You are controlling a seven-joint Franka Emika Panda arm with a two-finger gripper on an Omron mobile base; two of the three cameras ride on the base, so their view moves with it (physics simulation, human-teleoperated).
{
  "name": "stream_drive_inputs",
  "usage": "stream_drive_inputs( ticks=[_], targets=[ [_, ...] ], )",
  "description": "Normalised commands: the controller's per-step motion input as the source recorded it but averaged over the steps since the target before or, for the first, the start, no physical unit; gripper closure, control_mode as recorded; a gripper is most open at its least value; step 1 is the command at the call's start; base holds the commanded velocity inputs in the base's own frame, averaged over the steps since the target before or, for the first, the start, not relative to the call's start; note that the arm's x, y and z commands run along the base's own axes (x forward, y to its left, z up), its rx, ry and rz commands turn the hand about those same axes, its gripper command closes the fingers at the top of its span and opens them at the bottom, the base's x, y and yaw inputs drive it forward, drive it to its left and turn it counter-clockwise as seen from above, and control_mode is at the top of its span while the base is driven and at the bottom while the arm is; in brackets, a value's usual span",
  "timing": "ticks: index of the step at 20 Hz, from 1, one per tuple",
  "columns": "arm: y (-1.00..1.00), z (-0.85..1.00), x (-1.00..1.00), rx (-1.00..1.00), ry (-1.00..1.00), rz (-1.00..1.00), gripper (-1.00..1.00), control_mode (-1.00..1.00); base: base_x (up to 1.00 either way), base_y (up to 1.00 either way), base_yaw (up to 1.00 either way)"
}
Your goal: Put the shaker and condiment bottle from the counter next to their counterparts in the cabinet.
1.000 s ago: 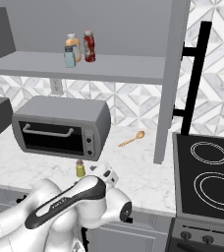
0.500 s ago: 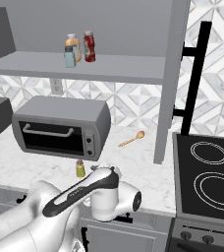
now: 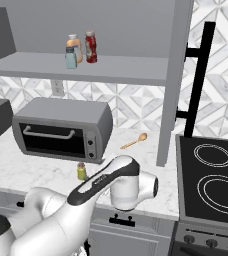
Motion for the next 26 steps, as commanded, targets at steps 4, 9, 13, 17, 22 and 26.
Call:
stream_drive_inputs(
  ticks=[4,9,13,17,22,26],
  targets=[
    [0.10,-0.16,-0.22,-0.10,0.03,0.00,-1.00,-1.00,0.00,0.00,0.00],
    [0.18,-0.31,-0.50,-0.17,0.00,0.00,-1.00,-1.00,0.00,0.00,0.00],
    [0.25,-0.01,-0.17,-0.07,0.00,0.00,-1.00,-1.00,0.00,0.00,0.00],
    [0.15,0.22,0.01,0.00,0.03,0.00,-1.00,-1.00,0.00,0.00,0.00],
    [0.07,0.06,0.01,0.00,0.03,0.00,-1.00,-1.00,0.00,0.00,0.00],
    [0.03,0.00,0.05,0.00,0.01,0.01,-1.00,-1.00,0.00,0.00,0.00]
  ],
)
